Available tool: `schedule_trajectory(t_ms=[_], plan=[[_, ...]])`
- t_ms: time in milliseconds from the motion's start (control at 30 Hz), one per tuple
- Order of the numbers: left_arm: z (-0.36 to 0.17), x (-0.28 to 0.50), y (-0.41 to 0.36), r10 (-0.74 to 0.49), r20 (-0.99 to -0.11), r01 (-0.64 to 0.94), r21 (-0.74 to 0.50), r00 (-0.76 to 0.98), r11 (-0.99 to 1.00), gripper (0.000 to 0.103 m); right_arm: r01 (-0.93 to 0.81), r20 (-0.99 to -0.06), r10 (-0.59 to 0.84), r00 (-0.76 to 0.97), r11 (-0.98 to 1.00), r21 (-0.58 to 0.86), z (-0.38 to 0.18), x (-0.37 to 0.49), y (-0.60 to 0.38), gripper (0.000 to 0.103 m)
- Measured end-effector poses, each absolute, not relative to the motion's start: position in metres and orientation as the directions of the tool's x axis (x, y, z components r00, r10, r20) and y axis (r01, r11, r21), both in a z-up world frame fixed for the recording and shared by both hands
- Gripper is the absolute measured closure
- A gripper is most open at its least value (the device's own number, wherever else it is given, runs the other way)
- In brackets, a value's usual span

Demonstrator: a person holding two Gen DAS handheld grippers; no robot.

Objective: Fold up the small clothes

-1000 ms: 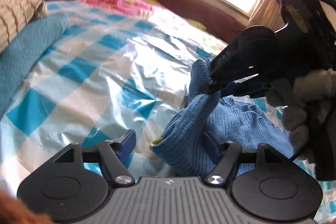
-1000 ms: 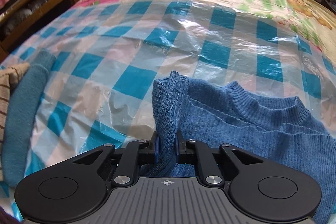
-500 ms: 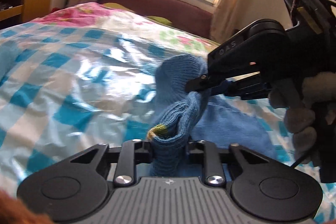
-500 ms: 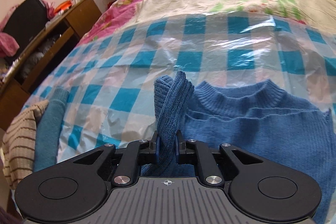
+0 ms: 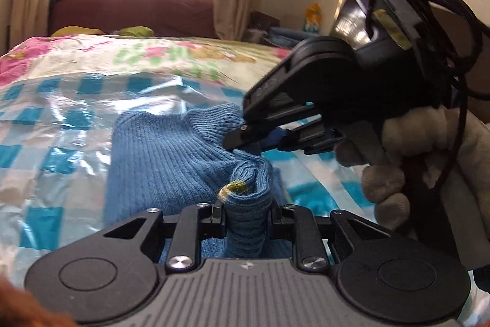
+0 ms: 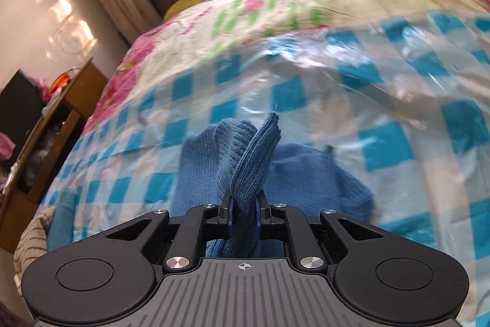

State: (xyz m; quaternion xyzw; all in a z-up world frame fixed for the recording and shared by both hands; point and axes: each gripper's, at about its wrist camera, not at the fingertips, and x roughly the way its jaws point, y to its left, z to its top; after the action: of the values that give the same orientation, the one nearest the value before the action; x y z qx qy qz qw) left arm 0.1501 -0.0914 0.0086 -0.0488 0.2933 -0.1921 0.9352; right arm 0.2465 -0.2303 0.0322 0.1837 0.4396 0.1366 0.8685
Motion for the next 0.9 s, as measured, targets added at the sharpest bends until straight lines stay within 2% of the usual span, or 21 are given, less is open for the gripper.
schedule_trajectory(t_ms=[267,300,367,433,500,700,900], plan=[[-0.009,0.153,-0.125,-0.39,-0.583,0.376,-0.152,0.713,0.914,0.075,-0.046,-0.736,0.38,0.561,0.901,0.431,0.003,0.246,-0.257,0.09],[-0.01,0.15,-0.126,-0.392,-0.587,0.384,-0.145,0.708,0.912,0.068,-0.038,-0.733,0.382,0.562,0.898,0.438,0.001,0.245,-0.259,0.09],[-0.012,0.147,-0.126,-0.397,-0.592,0.404,-0.13,0.701,0.906,0.063,-0.022,-0.725,0.39,0.568,0.888,0.46,-0.001,0.242,-0.265,0.085],[-0.012,0.141,-0.125,-0.406,-0.597,0.423,-0.12,0.692,0.898,0.054,-0.025,-0.719,0.398,0.569,0.883,0.469,-0.001,0.239,-0.268,0.084],[-0.01,0.133,-0.12,-0.423,-0.596,0.446,-0.119,0.682,0.887,0.05,-0.018,-0.712,0.389,0.584,0.883,0.469,0.004,0.233,-0.273,0.082],[0.001,0.101,-0.087,-0.458,-0.59,0.486,-0.124,0.665,0.865,0.047,-0.069,-0.688,0.405,0.603,0.885,0.461,0.024,0.189,-0.281,0.082],[0.006,0.103,-0.062,-0.388,-0.585,0.41,-0.102,0.712,0.906,0.047,-0.096,-0.698,0.459,0.549,0.865,0.493,0.018,0.149,-0.268,0.078]])
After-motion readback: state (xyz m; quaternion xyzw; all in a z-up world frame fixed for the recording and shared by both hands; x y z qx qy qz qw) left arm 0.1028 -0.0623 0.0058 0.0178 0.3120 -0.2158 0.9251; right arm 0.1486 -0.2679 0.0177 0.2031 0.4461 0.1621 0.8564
